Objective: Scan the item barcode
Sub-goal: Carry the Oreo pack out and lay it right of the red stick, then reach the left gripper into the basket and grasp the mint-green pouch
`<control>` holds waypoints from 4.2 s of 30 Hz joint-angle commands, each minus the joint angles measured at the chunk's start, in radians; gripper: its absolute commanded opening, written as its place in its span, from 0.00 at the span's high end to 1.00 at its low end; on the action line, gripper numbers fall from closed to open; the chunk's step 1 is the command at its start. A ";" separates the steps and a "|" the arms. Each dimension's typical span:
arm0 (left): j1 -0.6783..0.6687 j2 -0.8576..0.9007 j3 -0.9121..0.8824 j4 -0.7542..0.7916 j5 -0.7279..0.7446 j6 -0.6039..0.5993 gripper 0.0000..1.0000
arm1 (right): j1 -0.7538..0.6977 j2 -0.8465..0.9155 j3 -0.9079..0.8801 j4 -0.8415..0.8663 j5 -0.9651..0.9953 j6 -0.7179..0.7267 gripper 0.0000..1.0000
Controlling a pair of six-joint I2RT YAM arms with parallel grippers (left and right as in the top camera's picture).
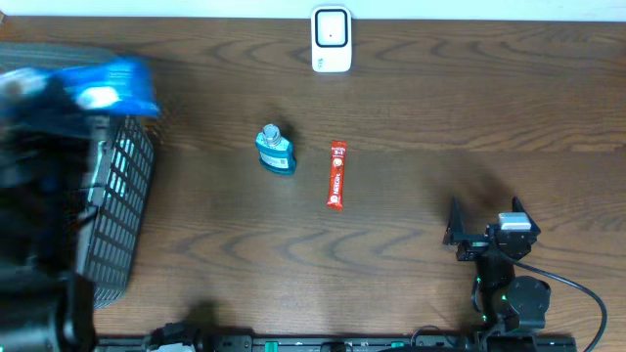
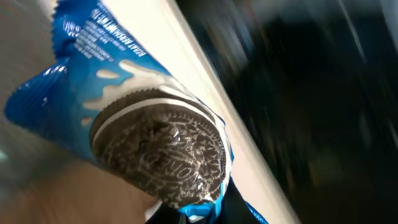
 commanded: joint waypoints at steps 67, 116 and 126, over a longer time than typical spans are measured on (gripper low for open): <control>0.349 0.622 0.440 -0.627 0.061 0.713 0.02 | 0.009 -0.004 -0.002 -0.004 0.009 -0.007 0.01; 0.449 0.898 -0.416 0.249 0.007 0.973 0.76 | 0.009 -0.004 -0.002 -0.004 0.009 -0.007 0.01; 0.537 0.519 -0.296 0.153 0.009 0.853 0.77 | 0.009 -0.004 -0.002 -0.004 0.009 -0.007 0.01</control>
